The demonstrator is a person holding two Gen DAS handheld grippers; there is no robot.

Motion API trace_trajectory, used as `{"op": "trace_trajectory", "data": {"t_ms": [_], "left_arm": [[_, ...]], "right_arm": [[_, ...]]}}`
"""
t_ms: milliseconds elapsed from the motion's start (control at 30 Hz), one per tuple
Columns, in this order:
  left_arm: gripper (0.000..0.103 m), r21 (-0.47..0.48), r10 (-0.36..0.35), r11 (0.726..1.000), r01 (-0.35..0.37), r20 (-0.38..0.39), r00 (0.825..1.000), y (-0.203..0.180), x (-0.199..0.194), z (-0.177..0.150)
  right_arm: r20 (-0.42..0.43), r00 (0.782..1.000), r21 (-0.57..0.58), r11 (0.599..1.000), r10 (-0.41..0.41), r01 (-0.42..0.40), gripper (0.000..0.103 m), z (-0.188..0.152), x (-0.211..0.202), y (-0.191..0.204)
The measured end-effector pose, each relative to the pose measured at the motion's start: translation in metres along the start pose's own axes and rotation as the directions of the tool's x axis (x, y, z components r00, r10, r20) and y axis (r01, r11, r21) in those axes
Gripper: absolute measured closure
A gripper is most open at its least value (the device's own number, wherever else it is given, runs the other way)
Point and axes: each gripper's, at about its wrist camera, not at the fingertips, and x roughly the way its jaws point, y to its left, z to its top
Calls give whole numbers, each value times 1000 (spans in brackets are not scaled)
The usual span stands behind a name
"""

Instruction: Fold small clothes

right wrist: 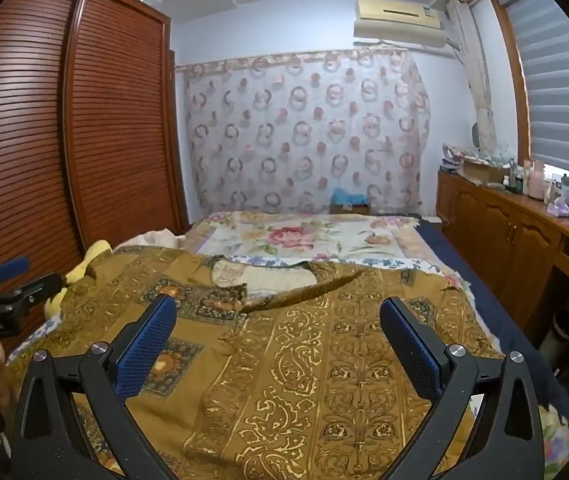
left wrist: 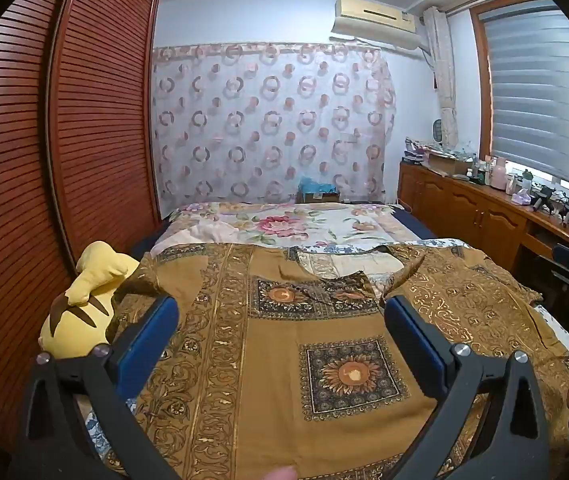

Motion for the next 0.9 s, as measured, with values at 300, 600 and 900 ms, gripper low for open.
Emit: {"op": "trace_trajectory", "data": {"t_ms": [300, 600, 900], "left_arm": [[0, 4, -1, 1000, 1, -4, 1000, 0, 0, 3], [0, 7, 1, 1000, -1, 4, 1000, 6, -6, 13], [0, 15, 3, 1000, -4, 10, 1000, 6, -9, 16]], "right_arm": [[3, 1000, 3, 1000, 1, -1, 0, 1, -1, 0], [4, 1000, 9, 1000, 2, -2, 0, 1, -1, 0], [4, 1000, 10, 1000, 2, -2, 0, 1, -1, 0]]}}
